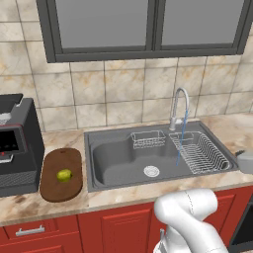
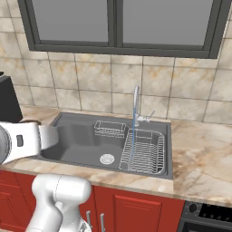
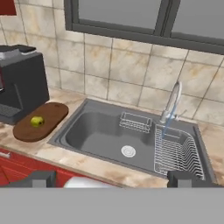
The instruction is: Pick the pear from the sink and place it on the cutting board to airdry. Then turn off the sink faucet.
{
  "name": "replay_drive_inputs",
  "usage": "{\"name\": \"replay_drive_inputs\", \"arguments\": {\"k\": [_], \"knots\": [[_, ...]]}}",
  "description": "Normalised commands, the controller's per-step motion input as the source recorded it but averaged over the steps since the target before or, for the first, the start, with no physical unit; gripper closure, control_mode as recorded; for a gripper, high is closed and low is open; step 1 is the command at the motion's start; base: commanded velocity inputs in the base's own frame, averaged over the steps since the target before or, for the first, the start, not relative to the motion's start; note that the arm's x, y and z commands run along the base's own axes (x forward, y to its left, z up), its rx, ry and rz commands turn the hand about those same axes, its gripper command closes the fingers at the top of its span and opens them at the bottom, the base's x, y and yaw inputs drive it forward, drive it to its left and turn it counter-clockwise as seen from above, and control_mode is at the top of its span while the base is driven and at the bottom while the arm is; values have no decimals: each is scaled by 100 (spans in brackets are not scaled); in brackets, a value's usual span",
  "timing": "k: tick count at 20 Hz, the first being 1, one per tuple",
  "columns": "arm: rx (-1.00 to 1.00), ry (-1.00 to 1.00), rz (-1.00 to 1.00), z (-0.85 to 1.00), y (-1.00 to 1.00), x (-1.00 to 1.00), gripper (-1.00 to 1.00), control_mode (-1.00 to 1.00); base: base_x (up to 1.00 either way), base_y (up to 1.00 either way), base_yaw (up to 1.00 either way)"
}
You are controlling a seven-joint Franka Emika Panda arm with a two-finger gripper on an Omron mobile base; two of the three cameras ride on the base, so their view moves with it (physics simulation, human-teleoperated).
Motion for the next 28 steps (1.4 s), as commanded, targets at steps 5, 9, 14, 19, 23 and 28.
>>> {"name": "replay_drive_inputs", "arguments": {"k": [5,9,14,19,23,28], "knots": [[-9,0,2,11,-49,-17,-100,-100,0,0,0],[-3,0,6,2,-42,-1,-100,-100,0,0,0],[0,-9,10,-14,-43,0,-100,-100,0,0,0],[1,-31,5,-30,-32,1,-100,-100,0,0,0],[1,-29,7,-10,-34,13,-100,-100,0,0,0],[1,-21,10,0,-18,40,-100,-100,0,0,0]]}}
